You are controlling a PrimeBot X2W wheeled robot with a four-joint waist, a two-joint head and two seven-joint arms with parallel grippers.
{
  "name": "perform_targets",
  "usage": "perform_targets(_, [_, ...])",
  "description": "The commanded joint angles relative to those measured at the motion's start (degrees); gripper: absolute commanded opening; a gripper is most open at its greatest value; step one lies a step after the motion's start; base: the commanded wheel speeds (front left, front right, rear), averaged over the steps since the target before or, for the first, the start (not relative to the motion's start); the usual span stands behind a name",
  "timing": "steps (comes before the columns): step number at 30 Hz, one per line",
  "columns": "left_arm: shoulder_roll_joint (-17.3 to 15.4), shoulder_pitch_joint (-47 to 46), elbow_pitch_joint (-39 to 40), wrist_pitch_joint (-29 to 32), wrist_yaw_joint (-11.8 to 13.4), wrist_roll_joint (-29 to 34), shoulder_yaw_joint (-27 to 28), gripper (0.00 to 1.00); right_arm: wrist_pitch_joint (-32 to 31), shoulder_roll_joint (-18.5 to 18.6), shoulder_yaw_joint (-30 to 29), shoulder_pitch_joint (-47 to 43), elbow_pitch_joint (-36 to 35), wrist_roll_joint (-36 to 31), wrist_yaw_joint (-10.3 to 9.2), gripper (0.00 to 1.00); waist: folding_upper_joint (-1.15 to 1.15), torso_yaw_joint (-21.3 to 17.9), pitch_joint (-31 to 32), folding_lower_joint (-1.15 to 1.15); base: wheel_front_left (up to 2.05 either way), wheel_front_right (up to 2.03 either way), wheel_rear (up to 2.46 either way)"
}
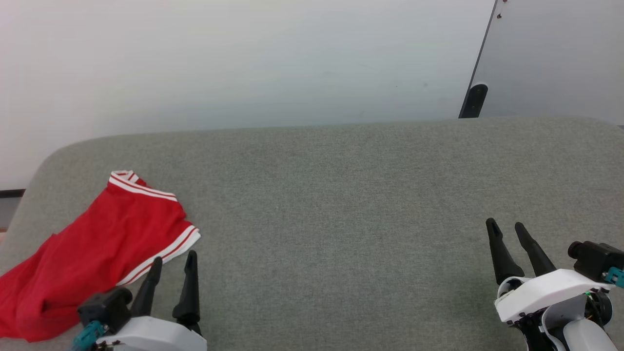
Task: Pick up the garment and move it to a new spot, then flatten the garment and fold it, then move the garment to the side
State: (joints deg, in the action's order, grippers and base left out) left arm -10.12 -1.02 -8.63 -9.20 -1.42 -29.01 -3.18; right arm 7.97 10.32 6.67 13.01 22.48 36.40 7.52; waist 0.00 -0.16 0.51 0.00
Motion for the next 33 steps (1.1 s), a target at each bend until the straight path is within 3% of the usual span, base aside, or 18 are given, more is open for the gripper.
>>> perform_targets(1, [-0.5,-0.1,0.6,-0.5,0.3,1.5,-0.1,1.00,0.6,0.4,0.4,1.1,-0.2,-1.5,-0.04,1.00,0.00,0.0,0.0,0.00,0.00,0.00,0.00])
perform_targets(33, [-0.5,0.1,-1.7,-4.5,-1.0,12.2,0.8,1.00,5.1,-0.4,-2.1,0.3,1.4,-15.7,-0.05,1.00,0.00,0.2,0.5,0.00,0.00,0.00,0.00])
